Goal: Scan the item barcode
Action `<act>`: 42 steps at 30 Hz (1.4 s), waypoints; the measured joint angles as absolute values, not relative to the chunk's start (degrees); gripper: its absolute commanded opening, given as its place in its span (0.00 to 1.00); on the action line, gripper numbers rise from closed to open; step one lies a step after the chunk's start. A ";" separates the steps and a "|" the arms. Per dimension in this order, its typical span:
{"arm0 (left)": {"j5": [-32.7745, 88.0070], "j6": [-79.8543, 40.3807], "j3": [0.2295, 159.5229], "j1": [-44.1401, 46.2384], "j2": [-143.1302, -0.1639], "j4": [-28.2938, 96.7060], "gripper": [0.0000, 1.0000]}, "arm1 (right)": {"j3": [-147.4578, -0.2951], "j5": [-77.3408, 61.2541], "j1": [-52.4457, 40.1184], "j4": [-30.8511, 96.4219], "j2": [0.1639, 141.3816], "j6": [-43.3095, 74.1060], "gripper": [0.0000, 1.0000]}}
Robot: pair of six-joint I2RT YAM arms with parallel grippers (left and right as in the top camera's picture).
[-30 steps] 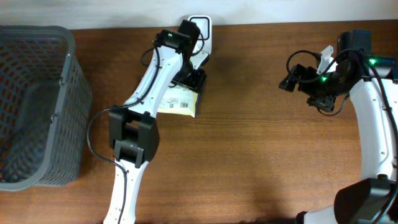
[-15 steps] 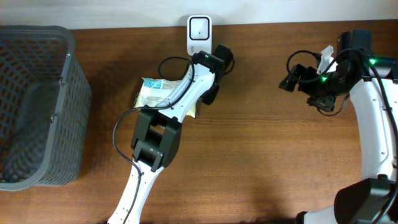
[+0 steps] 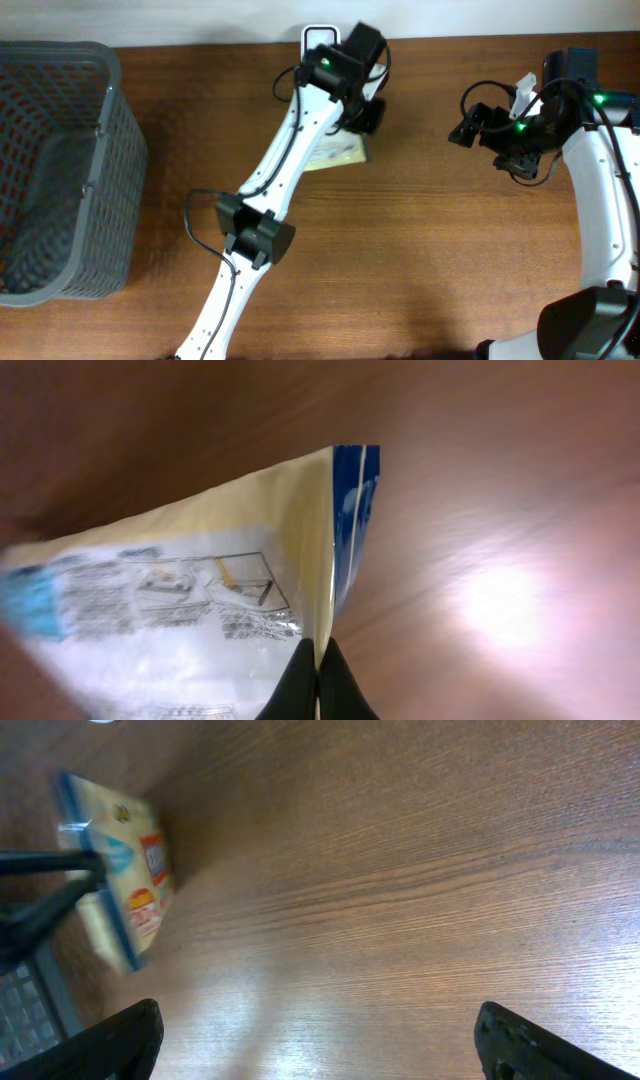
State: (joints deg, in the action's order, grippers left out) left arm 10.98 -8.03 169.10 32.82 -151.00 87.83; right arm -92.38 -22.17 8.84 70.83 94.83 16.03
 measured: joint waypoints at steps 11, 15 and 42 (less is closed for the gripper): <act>41.50 -10.61 178.82 26.89 -162.30 84.47 0.00 | -92.38 -22.15 8.84 70.87 94.83 16.05 0.98; 35.20 -10.76 178.71 21.41 -164.48 87.39 0.00 | -92.38 -22.15 8.84 70.83 94.83 16.01 0.98; 1.74 -17.47 178.74 20.43 -162.12 96.64 0.57 | -92.33 -22.15 8.84 70.83 94.83 16.01 0.98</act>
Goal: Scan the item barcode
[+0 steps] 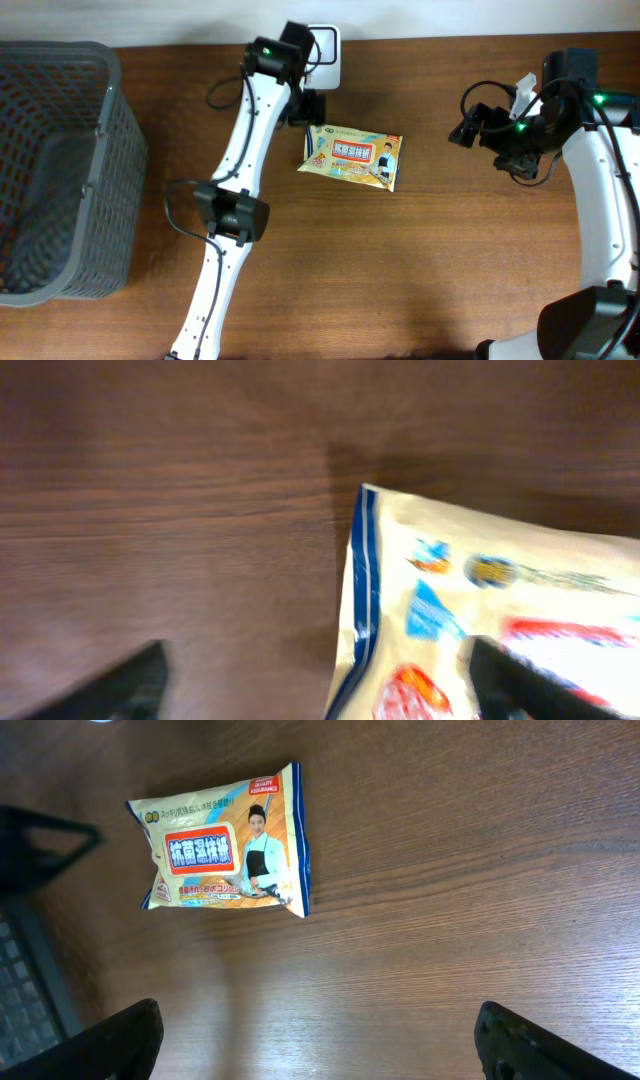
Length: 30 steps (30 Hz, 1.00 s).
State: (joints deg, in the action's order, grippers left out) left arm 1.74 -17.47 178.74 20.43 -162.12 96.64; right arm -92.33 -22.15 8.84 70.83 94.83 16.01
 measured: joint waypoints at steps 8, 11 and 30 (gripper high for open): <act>8.38 -16.03 174.74 27.11 -158.45 89.82 0.00 | -92.33 -22.15 8.84 70.89 94.83 16.03 0.98; 1.30 -16.03 173.60 29.50 -165.01 90.19 0.00 | -92.33 -22.15 8.84 70.85 94.83 16.05 0.98; -10.98 -17.76 174.63 7.84 -153.32 96.66 0.99 | -92.33 -22.20 8.84 69.47 94.83 16.60 0.98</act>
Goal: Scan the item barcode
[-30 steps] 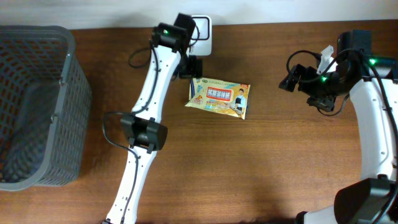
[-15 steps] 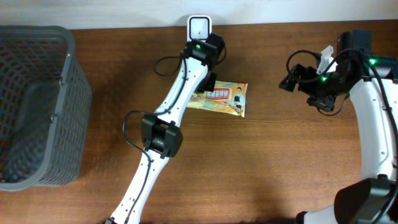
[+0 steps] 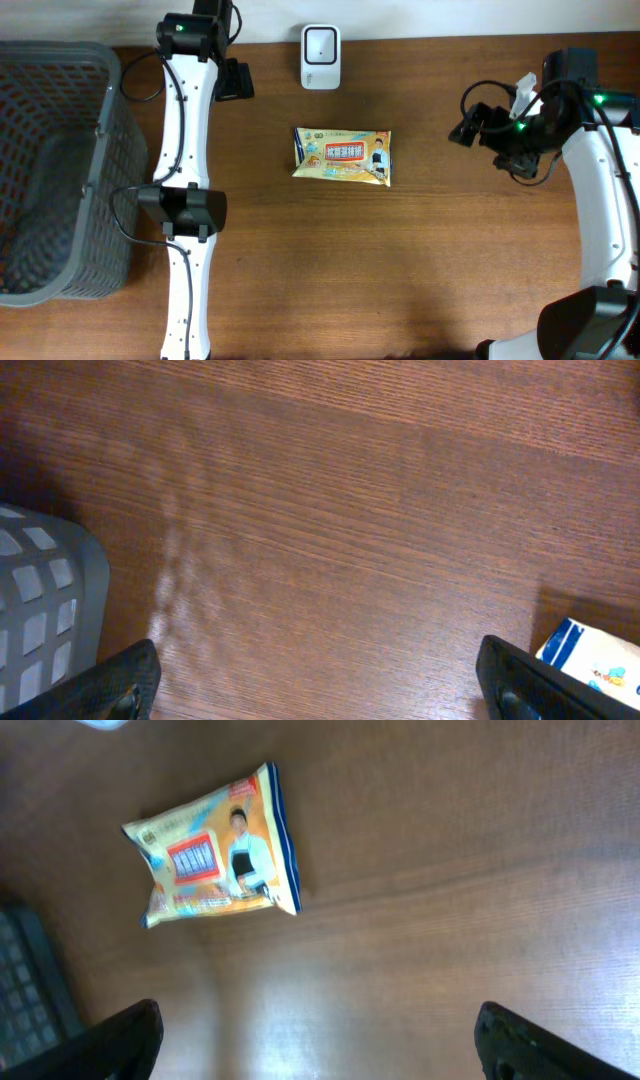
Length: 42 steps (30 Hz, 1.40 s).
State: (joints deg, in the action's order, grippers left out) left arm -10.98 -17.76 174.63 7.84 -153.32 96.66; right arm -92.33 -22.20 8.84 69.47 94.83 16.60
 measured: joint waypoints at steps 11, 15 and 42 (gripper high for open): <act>-10.96 -17.76 174.63 8.05 -153.32 96.73 0.99 | -92.23 -18.24 -1.06 53.78 99.02 32.71 0.99; -10.96 -17.76 174.58 8.08 -153.32 96.68 0.99 | -92.18 -16.73 -12.99 43.83 113.47 9.98 0.98; -10.96 -17.76 174.58 8.08 -153.32 96.66 0.99 | -94.13 -11.81 -18.85 34.41 125.69 -40.58 0.30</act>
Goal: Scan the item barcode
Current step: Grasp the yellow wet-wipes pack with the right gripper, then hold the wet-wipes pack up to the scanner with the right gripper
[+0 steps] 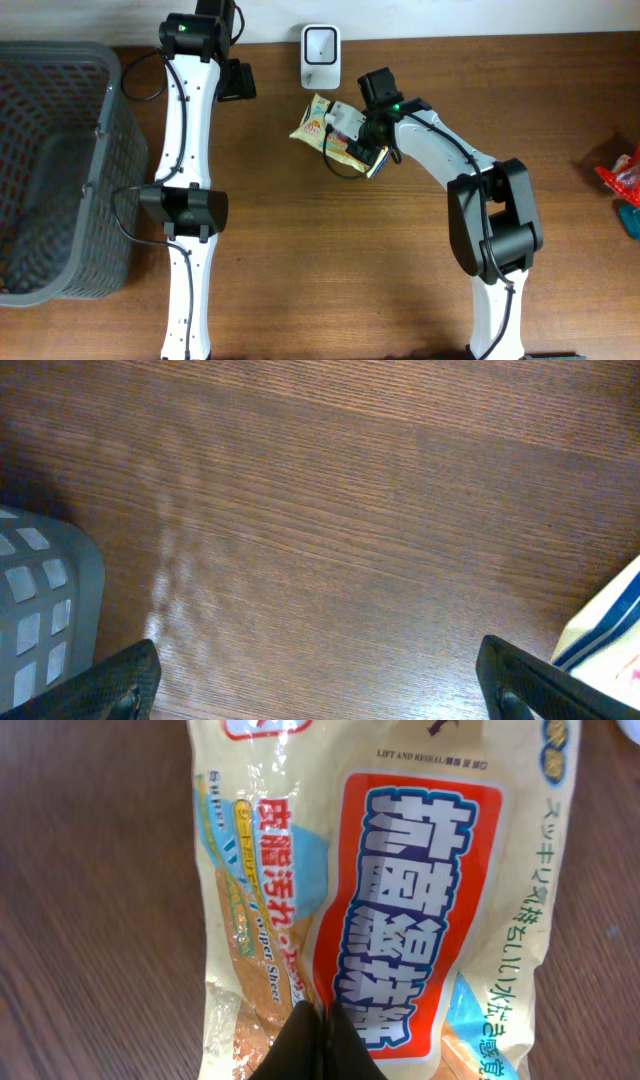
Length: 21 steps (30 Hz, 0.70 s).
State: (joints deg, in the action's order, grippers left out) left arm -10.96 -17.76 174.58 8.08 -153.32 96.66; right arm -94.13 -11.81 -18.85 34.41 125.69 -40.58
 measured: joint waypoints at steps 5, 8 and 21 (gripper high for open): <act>-10.96 -17.76 174.58 8.08 -153.32 96.66 0.99 | -96.64 -3.88 -18.85 31.59 124.53 -19.66 0.98; -10.96 -17.76 174.58 8.05 -153.32 96.66 0.99 | -96.66 -3.42 -18.72 30.50 125.21 -23.55 0.98; -10.96 -17.76 174.58 8.08 -153.32 96.66 0.99 | -101.84 -7.94 -18.48 36.25 131.48 -22.46 0.04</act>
State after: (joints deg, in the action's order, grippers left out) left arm -10.96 -17.76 174.58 8.08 -153.32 96.66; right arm -101.84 -7.94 -18.48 36.25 131.48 -22.46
